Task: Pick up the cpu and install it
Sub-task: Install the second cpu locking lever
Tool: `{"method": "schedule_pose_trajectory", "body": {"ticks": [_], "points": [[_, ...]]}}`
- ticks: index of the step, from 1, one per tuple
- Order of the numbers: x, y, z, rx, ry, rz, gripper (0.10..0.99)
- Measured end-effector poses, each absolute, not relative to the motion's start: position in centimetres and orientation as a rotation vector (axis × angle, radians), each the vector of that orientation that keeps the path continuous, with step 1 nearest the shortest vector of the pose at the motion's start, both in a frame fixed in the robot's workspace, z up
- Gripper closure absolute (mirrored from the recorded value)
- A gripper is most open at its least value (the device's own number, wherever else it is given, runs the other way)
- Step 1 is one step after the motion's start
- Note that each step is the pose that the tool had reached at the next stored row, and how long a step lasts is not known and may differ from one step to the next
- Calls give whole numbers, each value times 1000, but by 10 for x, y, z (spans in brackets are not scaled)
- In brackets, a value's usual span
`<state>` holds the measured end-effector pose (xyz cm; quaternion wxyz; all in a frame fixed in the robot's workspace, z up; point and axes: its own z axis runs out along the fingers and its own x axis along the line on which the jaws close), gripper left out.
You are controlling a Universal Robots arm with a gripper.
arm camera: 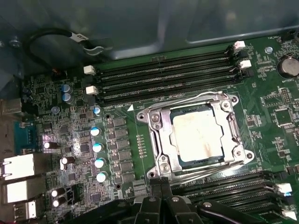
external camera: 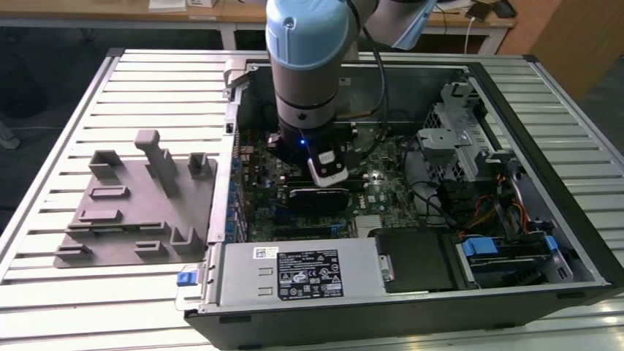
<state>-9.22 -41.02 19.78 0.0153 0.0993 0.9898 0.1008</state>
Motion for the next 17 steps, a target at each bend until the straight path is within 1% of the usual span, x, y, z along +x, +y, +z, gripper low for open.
{"method": "schedule_pose_trajectory", "body": {"ticks": [12, 17], "points": [[-92, -410, 194, 306, 3076, 398, 980], [-92, -410, 191, 305, 3075, 408, 980]]}}
